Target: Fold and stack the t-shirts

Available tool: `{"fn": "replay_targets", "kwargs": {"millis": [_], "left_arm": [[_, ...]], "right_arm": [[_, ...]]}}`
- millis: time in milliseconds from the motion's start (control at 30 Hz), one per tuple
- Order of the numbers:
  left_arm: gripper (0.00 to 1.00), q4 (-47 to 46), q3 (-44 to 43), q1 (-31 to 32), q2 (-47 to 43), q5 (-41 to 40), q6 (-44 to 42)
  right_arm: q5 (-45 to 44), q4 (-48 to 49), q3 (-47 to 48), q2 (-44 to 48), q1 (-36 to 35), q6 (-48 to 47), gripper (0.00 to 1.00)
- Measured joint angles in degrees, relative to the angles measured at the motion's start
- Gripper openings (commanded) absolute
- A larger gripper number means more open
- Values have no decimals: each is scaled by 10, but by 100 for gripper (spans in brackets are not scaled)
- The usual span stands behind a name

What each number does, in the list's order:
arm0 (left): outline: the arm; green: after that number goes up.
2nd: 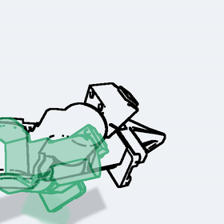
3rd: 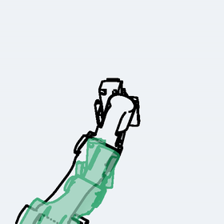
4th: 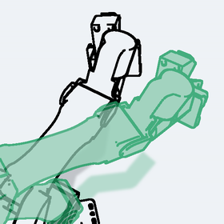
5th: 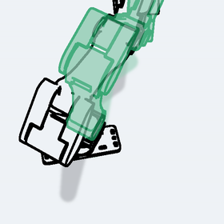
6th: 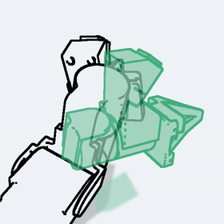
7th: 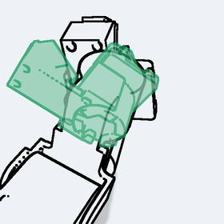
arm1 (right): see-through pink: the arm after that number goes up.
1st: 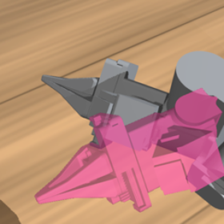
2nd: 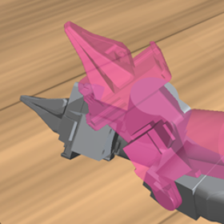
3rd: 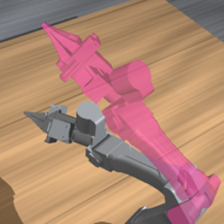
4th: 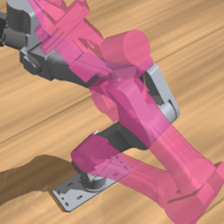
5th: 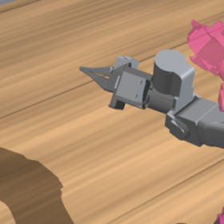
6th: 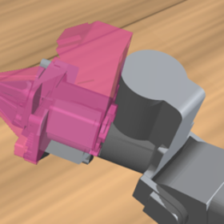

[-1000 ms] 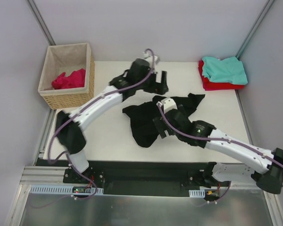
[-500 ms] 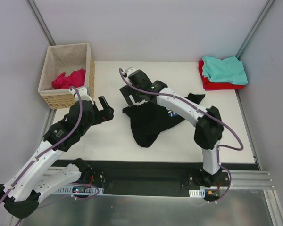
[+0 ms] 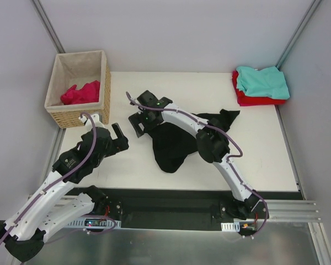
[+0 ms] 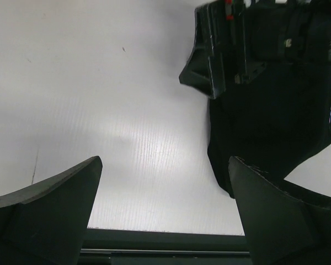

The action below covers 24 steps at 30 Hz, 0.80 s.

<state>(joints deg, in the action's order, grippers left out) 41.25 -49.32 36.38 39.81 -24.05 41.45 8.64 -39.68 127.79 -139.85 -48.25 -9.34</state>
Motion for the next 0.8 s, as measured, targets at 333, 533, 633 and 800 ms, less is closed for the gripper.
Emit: {"fn": "replay_targets", "kwargs": {"millis": [333, 533, 633, 800], "left_arm": [[99, 0, 0, -1, 7, -5, 0], [99, 0, 0, -1, 9, -5, 0], [99, 0, 0, -1, 10, -5, 0], [99, -4, 0, -1, 28, -4, -1]], "right_arm": [[17, 31, -103, 24, 1, 13, 1], [0, 45, -150, 55, 4, 18, 1], [-22, 45, -164, 74, 4, 16, 1], [-92, 39, -166, 147, 4, -7, 1]]}}
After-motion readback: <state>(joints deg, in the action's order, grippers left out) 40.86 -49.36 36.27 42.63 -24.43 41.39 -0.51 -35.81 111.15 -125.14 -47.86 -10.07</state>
